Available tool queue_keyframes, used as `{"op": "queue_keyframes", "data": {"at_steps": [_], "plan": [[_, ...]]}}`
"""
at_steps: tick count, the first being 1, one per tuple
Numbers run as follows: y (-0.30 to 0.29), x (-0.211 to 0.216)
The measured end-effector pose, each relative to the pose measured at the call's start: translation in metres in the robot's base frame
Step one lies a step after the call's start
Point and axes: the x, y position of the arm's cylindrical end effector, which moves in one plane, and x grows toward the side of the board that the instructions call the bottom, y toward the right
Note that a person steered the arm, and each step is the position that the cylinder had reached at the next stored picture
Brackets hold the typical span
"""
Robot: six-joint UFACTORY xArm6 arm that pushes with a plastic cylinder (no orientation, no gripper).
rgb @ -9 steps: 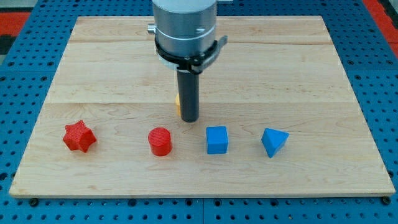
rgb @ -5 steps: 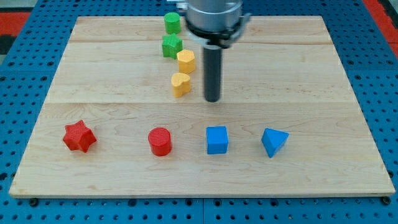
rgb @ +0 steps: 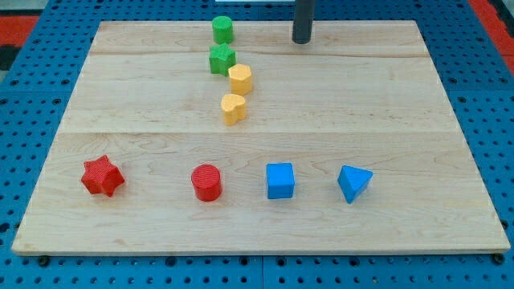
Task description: Point your arm at yellow hexagon
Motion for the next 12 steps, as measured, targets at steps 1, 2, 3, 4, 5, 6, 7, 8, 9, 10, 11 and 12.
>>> {"op": "queue_keyframes", "data": {"at_steps": [1, 2, 3, 4, 5, 6, 7, 8, 9, 10, 11, 12], "plan": [[0.003, 0.021], [0.000, 0.063], [-0.007, 0.095], [0.002, 0.140], [-0.012, 0.175], [-0.047, 0.204], [-0.082, 0.221], [-0.133, 0.212], [-0.191, 0.200], [-0.177, 0.132], [-0.114, 0.102], [-0.146, 0.082]]}}
